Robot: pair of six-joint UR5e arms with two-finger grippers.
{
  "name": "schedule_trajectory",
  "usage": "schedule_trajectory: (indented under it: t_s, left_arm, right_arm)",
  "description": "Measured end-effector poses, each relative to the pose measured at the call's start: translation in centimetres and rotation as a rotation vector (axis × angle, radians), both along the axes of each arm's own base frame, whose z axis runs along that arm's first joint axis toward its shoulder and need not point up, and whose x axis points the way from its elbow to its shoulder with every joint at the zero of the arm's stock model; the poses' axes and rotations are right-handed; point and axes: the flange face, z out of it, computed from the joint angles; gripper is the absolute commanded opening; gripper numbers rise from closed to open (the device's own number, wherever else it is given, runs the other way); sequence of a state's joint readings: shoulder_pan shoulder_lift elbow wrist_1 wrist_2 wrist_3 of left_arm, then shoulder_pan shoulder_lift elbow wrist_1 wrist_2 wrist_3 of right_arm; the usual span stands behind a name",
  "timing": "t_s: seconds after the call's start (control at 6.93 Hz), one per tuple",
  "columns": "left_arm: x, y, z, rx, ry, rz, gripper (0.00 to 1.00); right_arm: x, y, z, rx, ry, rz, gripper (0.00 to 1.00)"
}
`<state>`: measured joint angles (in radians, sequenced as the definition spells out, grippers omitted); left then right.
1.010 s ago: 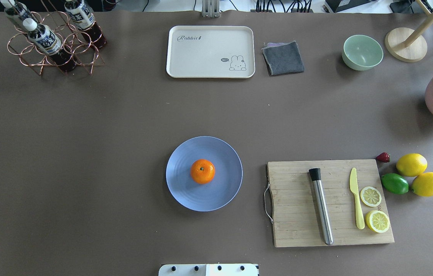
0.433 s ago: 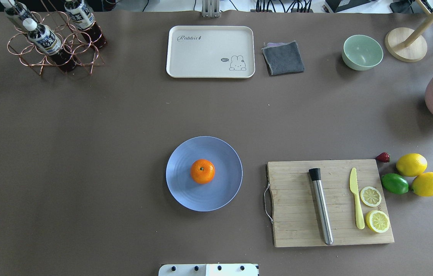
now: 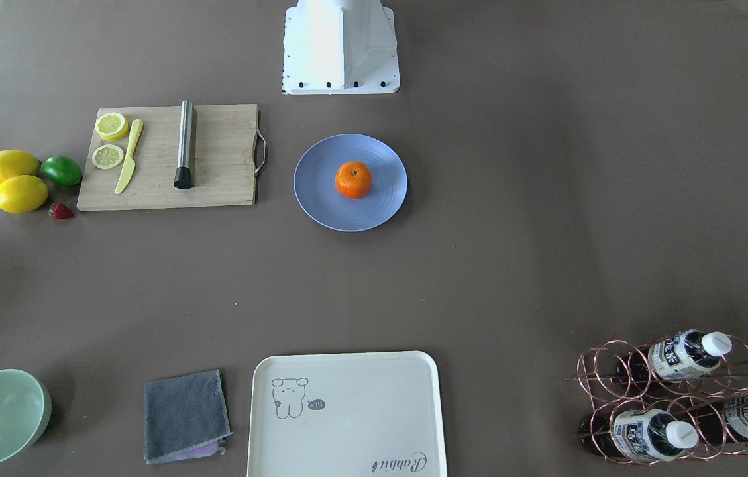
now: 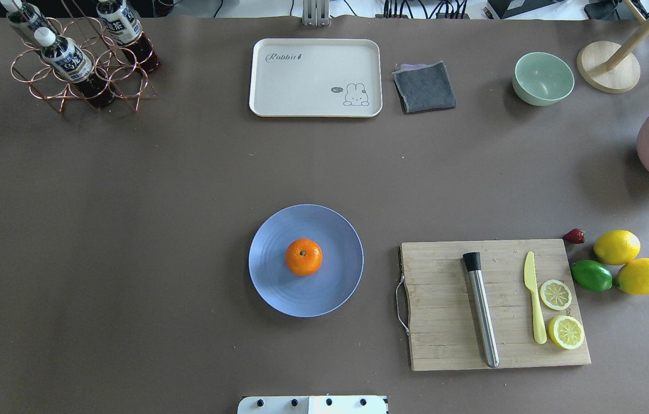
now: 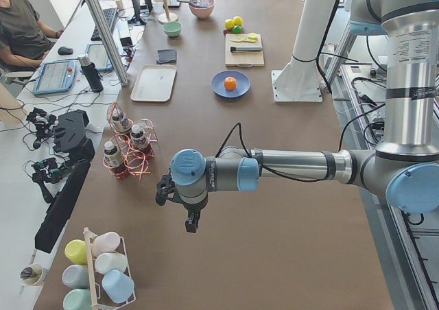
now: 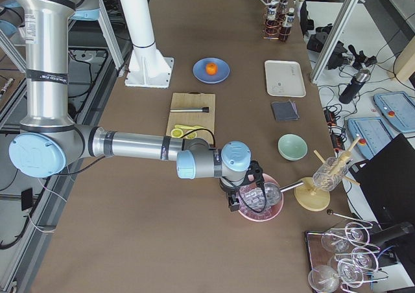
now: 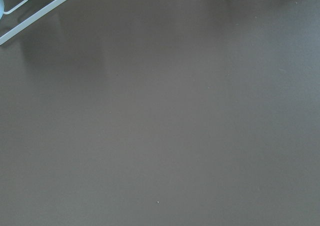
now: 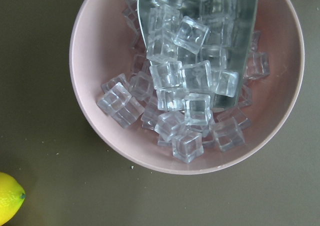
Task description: Pick orange to plate
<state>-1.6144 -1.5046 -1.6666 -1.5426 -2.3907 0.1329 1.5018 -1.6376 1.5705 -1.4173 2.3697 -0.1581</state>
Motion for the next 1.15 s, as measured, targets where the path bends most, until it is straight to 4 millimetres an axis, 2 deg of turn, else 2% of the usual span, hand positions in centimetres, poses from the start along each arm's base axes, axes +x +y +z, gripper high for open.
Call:
schedule_trajectory:
  t_s: [0.29,1.15]
  left_arm:
    - [-0.03,-0.04,-0.56,-0.018,0.001,-0.033,0.97]
    - [-0.06,-0.01,-0.38,-0.03,-0.003,-0.039,0.97]
  right_arm:
    - [0.01,0.04,0.08,-0.005,0.0,0.004,1.0]
    - [-0.02,-0.07,-0.18,-0.003,-0.002,0.005,1.0]
